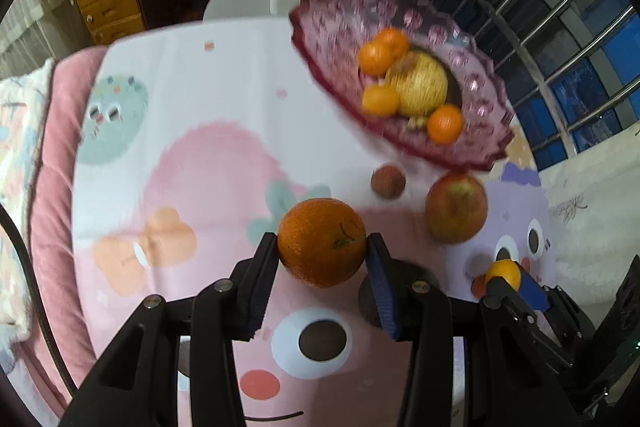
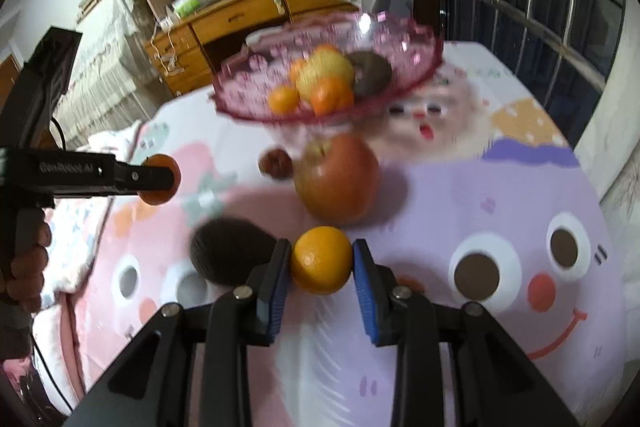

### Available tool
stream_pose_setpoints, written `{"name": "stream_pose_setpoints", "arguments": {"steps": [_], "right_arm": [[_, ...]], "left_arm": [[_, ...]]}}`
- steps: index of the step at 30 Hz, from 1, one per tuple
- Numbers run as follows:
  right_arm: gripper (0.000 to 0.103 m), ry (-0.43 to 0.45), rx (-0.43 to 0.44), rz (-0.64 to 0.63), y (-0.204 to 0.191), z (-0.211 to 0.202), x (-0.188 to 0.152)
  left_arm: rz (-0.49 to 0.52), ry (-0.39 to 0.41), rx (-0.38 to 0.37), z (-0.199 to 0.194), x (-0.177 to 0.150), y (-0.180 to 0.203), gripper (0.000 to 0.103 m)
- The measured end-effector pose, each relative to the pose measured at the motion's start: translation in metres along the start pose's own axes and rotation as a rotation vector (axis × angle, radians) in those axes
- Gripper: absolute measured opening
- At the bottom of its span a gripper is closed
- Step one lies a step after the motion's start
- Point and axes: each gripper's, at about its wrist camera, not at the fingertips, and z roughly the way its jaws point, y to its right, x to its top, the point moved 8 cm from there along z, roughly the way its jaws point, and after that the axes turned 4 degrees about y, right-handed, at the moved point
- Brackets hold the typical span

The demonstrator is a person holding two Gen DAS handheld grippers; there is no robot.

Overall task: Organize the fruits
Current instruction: 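Grasp a large mandarin with the left gripper while the right gripper grasps a small orange, then carry both fruits over the pink bowl and open both grippers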

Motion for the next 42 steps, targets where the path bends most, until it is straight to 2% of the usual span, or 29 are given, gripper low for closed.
{"name": "stream_pose_setpoints", "arguments": {"steps": [14, 22, 27, 36, 40, 42], "right_arm": [[0.031, 0.156, 0.033, -0.091, -0.031, -0.015, 0.084], [0.031, 0.193, 0.062, -0.17, -0.05, -0.002, 0.115], [0.031, 0.172, 0.071, -0.19, -0.052, 0.011, 0.12], [0.032, 0.078, 0.073, -0.156, -0.037, 0.046, 0.112], [0.033, 0.067, 0.084, -0.146, -0.036, 0.053, 0.111], [0.044, 0.058, 0.07, -0.138, -0.034, 0.056, 0.111]], "left_arm": [[0.054, 0.14, -0.011, -0.029, 0.073, 0.025, 0.043], [0.07, 0.204, -0.016, -0.027, 0.118, 0.036, 0.043], [0.062, 0.185, -0.03, -0.011, 0.125, 0.04, 0.043], [0.048, 0.13, -0.031, 0.019, 0.122, 0.039, 0.044], [0.043, 0.131, -0.032, 0.019, 0.122, 0.04, 0.057], [0.034, 0.133, -0.03, 0.015, 0.12, 0.038, 0.059]]}}
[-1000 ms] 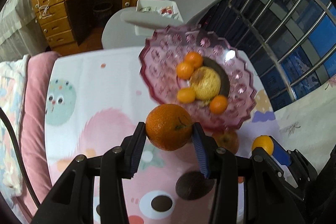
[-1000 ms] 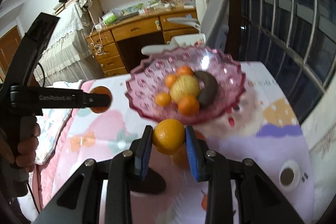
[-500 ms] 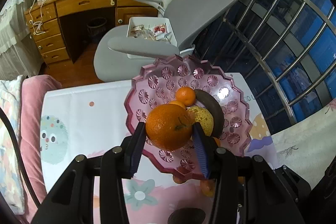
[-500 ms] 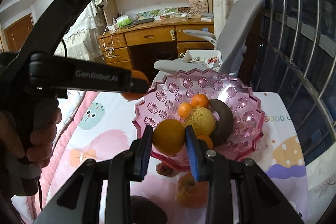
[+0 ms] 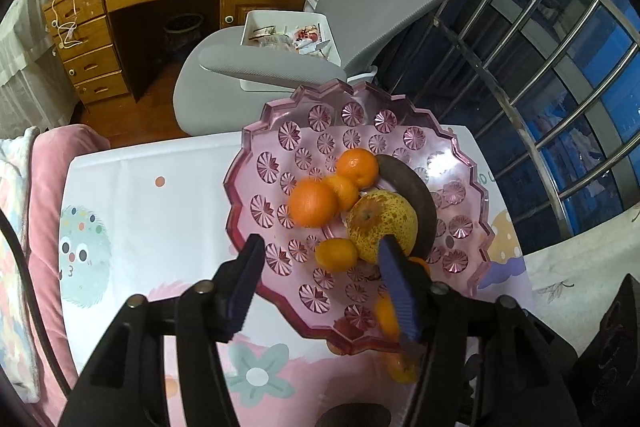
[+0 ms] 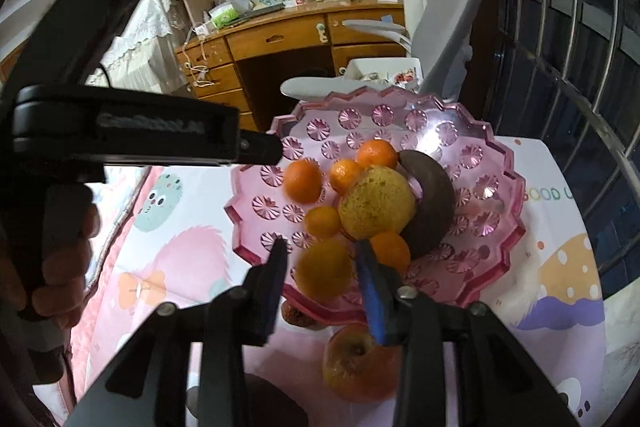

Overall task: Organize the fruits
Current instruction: 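Carry both fruits over the pink bowl and open both grippers, then move the left gripper to the avocado while the right gripper moves to a lychee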

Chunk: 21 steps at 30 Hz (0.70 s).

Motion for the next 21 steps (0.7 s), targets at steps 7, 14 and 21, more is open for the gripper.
{"name": "stream_pose_setpoints", "arguments": {"steps": [7, 14, 21], "right_arm": [[0.045, -0.004, -0.012, 0.042, 0.007, -0.014, -0.003], [0.046, -0.006, -0.055, 0.097, 0.019, -0.05, -0.018], [0.051, -0.004, -0.098, 0.153, 0.026, -0.092, -0.043]], "left_arm": [[-0.062, 0.005, 0.013, -0.031, -0.011, -0.012, 0.069], [-0.095, 0.018, -0.001, -0.072, -0.036, -0.019, 0.072], [-0.116, 0.006, -0.024, -0.1, -0.07, -0.022, 0.073]]}}
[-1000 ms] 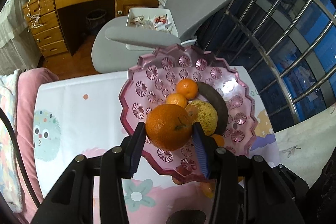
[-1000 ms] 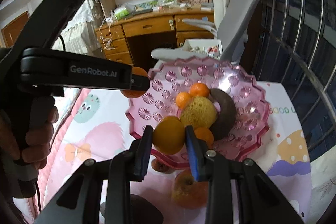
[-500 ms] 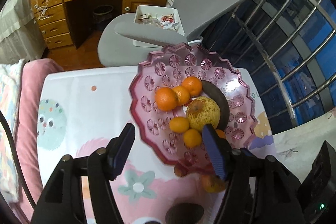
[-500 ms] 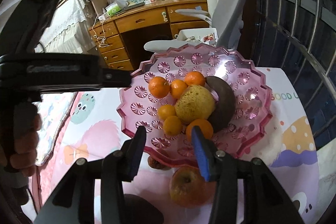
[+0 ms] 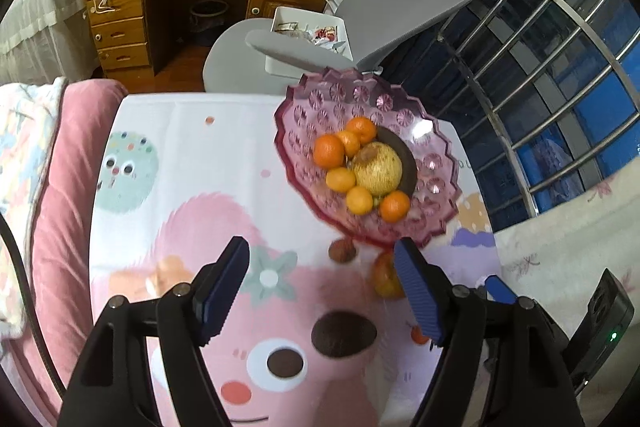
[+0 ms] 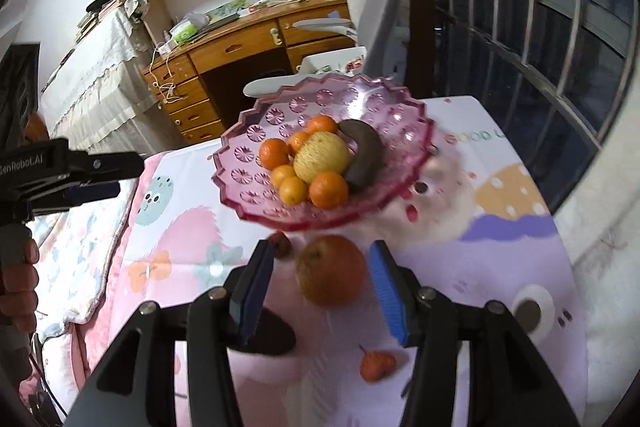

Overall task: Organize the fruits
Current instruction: 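Move the left gripper to the avocado while the right gripper moves to a lychee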

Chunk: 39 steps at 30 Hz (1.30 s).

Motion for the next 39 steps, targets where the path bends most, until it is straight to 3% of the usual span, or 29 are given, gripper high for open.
{"name": "stream_pose_setpoints", "arguments": {"steps": [11, 23, 30, 39], "right_arm": [[0.061, -0.02, -0.035, 0.091, 0.009, -0.035, -0.043], [0.062, -0.131, -0.05, 0.087, 0.013, -0.035, -0.109], [0.062, -0.151, -0.034, -0.089, 0.019, -0.028, -0.112], [0.062, -0.144, 0.067, -0.38, 0.019, -0.007, -0.111]], "left_arm": [[0.019, -0.069, -0.03, -0.021, -0.069, 0.001, 0.083], [0.005, -0.212, 0.015, 0.006, -0.142, 0.002, 0.093], [-0.052, -0.247, 0.075, 0.027, -0.149, 0.01, 0.097], [-0.319, -0.227, 0.049, 0.061, -0.14, 0.019, 0.097]]}}
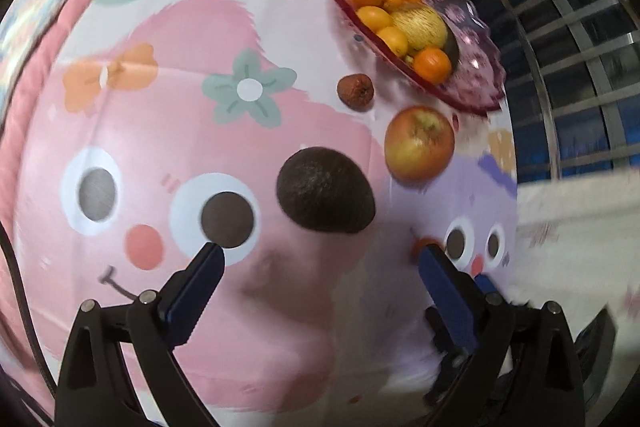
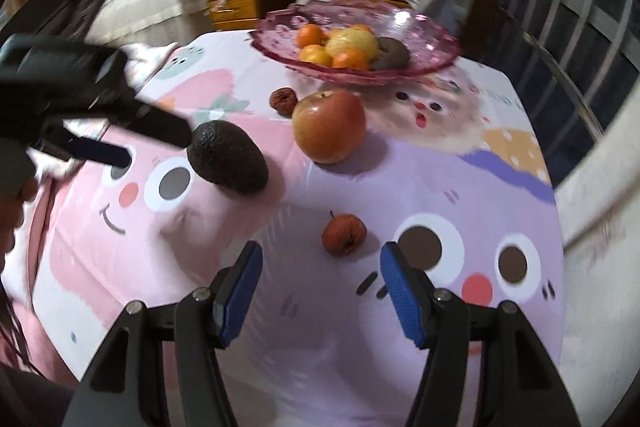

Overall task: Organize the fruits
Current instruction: 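Move the left gripper to the avocado while the right gripper moves to a lychee, then grasp the dark avocado with the left gripper while the right gripper grasps the lychee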

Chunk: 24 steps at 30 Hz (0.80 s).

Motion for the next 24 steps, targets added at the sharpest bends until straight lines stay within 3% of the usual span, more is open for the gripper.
{"name": "stream_pose_setpoints", "arguments": {"steps": [8, 16, 22, 24], "right_arm": [[0.062, 0.01, 0.054, -0.192, 0.0, 0.025, -0.008], [0.06, 0.014, 0.138, -0.227, 0.006, 0.041, -0.011], [0.057, 0.025, 0.171, -0.251, 0.005, 0.045, -0.01], [0.051, 0.023, 0.178, -0.253, 0.005, 0.048, -0.01]], "left_arm": [[-0.196, 0.011, -0.011, 0.034, 0.006, -0.001, 0.097], [-0.24, 0.023, 0.018, 0.052, 0.015, 0.0, 0.093], [-0.263, 0.033, 0.019, 0.057, 0.02, -0.003, 0.08], [-0.266, 0.032, 0.02, 0.059, 0.021, -0.003, 0.075]]}}
